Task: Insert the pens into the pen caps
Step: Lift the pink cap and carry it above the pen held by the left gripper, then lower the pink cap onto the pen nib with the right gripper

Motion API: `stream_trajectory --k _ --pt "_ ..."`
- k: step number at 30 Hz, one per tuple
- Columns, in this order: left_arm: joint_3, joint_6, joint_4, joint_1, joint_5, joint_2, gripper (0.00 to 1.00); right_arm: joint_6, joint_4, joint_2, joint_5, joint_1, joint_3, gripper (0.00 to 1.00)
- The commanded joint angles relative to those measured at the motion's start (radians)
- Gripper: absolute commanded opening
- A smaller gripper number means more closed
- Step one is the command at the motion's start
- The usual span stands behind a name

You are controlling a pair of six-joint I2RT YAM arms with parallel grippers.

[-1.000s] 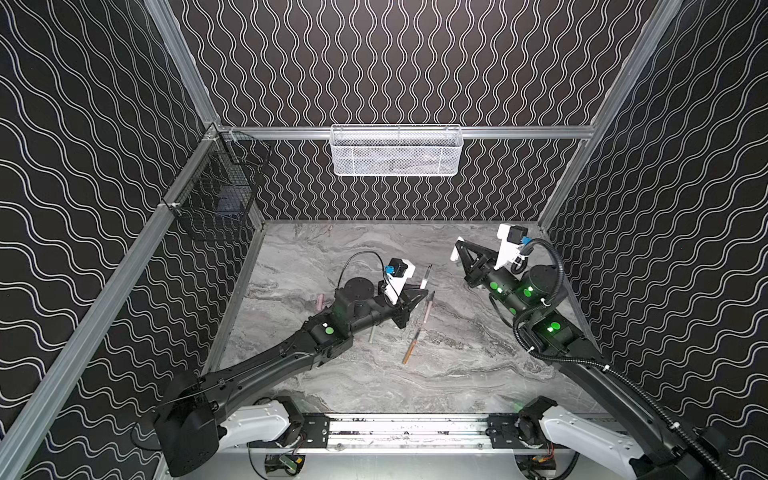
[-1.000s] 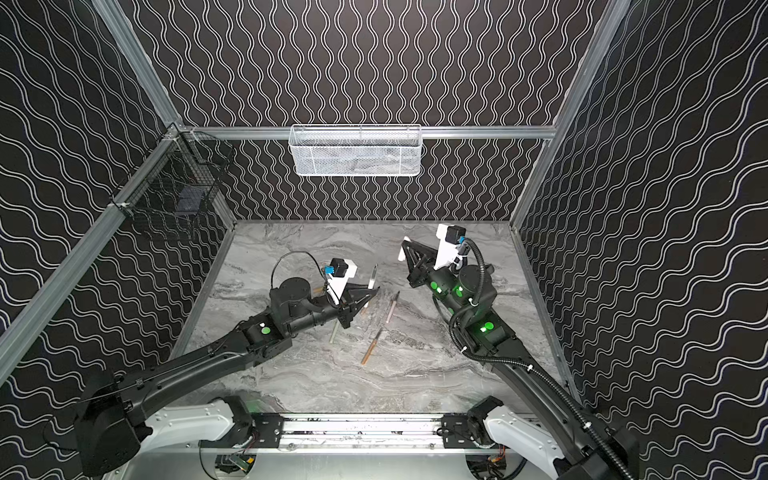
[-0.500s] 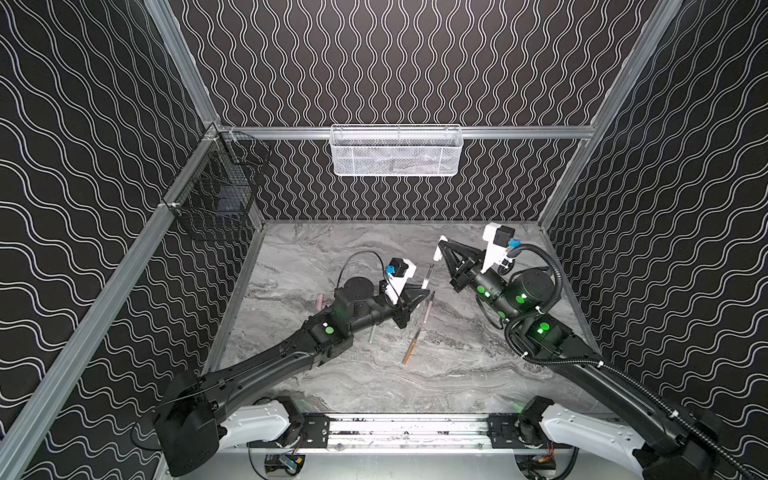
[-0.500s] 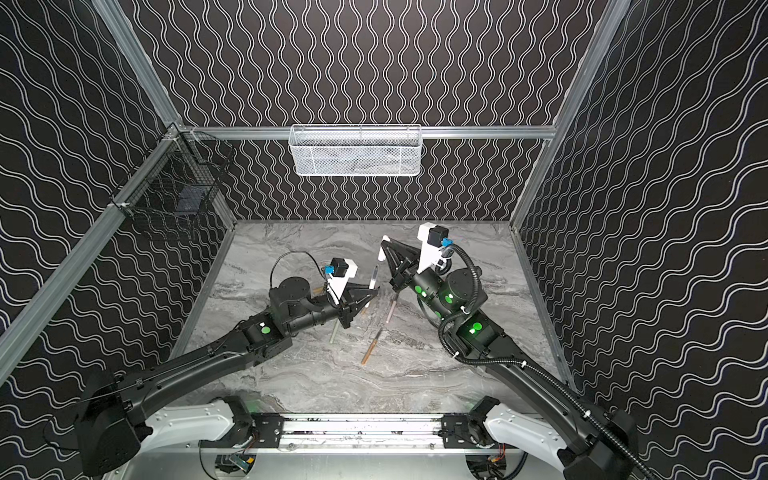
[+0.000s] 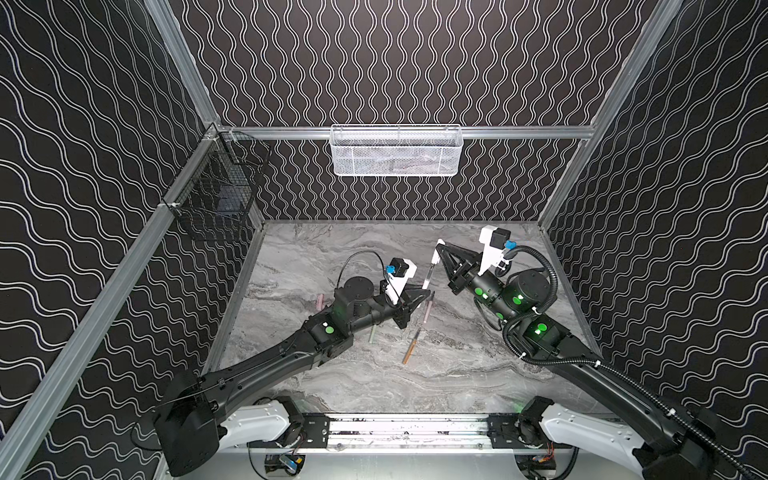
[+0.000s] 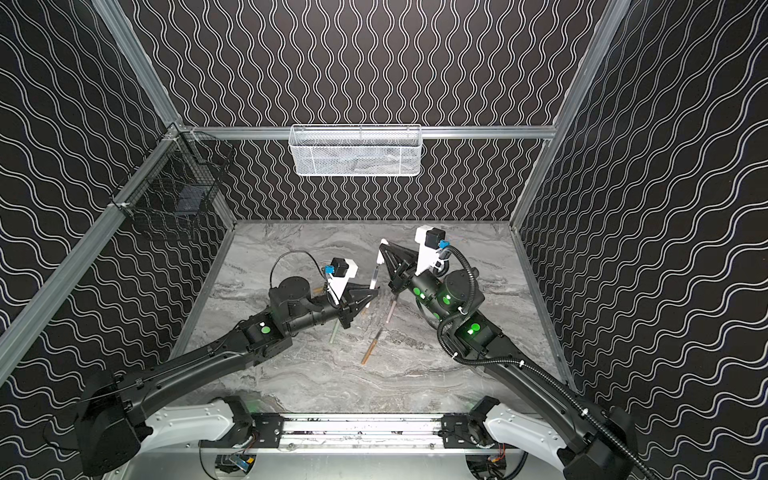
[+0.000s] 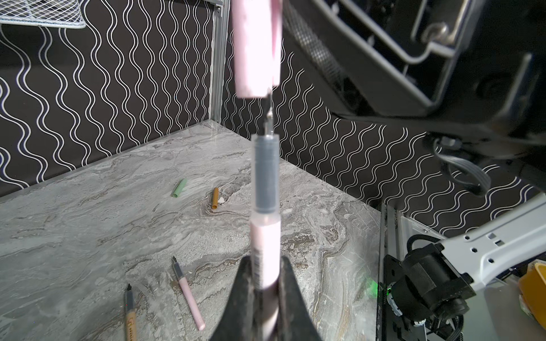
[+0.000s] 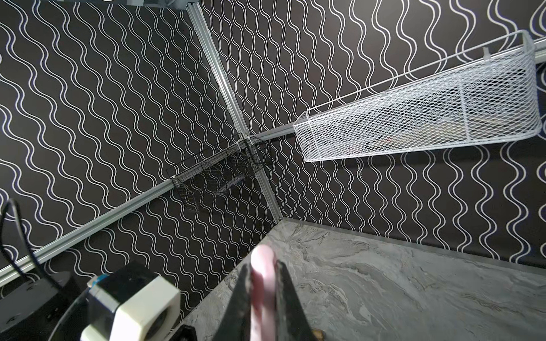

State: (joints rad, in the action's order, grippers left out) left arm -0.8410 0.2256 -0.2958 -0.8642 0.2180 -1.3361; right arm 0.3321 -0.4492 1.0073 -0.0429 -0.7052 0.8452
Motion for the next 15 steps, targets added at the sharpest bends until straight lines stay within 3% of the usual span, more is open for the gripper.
stream_trajectory --k 1,15 --pt "-0.015 -0.009 -0.017 -0.001 0.0 -0.009 0.0 0.012 -0.027 -0.013 -0.004 -0.002 -0.006 0.12" --pt "-0.014 0.003 -0.031 -0.003 0.031 -0.025 0.0 -0.007 -0.081 -0.024 0.057 -0.002 -0.002 0.12"
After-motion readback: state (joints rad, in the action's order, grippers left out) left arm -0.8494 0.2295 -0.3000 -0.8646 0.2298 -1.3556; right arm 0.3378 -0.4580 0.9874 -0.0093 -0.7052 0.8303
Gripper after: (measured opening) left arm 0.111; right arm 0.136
